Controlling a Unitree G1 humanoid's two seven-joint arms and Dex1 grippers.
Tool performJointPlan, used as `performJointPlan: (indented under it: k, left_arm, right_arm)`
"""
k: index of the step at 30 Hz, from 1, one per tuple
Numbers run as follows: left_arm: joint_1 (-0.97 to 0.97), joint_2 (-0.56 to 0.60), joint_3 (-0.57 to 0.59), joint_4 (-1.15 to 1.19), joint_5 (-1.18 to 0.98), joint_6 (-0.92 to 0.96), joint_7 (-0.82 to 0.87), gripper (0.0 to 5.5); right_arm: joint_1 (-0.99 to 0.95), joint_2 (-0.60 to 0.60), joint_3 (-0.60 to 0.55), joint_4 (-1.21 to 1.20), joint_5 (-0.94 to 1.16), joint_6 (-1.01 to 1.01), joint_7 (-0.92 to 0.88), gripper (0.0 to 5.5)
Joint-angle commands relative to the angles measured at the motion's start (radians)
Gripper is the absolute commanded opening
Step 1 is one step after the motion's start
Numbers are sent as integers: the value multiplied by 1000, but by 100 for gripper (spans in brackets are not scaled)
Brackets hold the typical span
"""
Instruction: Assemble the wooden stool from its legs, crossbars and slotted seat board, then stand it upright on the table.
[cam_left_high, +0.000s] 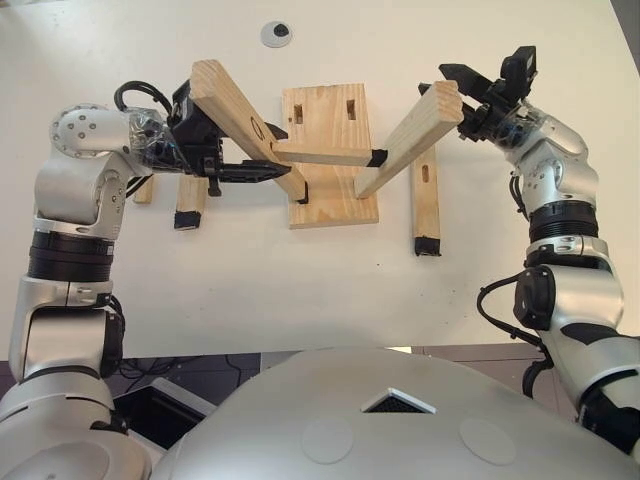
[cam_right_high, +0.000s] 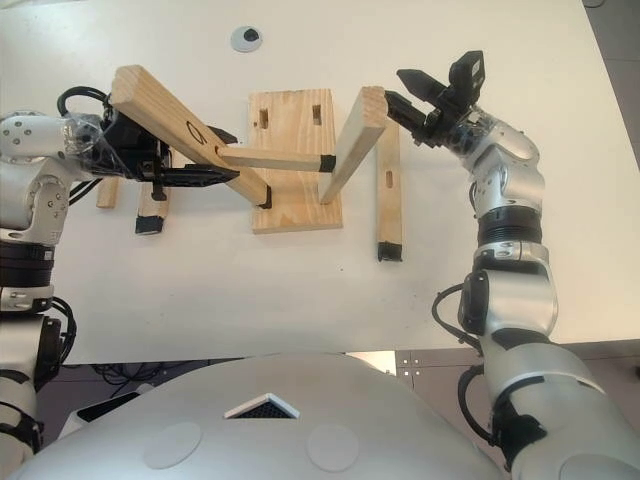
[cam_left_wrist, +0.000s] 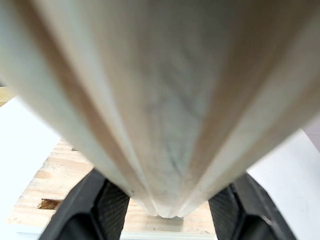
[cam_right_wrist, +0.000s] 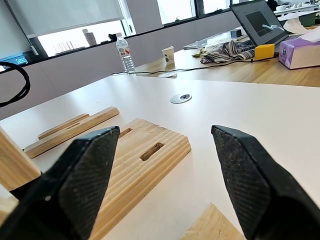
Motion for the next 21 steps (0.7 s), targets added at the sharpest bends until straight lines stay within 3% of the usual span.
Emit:
performJointPlan:
  k: [1,7,13,21]
  left_arm:
    - [49,82,-144,22,202,93,9,202]
    - [35,138,-286,17,339,115,39,202]
    - [109,116,-389,52,397,141,132,202]
    - [217,-16,-465,429,408,82,243,202]
  right_arm:
    - [32,-17,10,-57,-18,5,-8,339]
    - [63,-13,16,-128,-13,23,-15,339]
    - [94,0,16,-157,-11,24,-29,339]
    - [146,-8,25,-229,-1,68,-22,339]
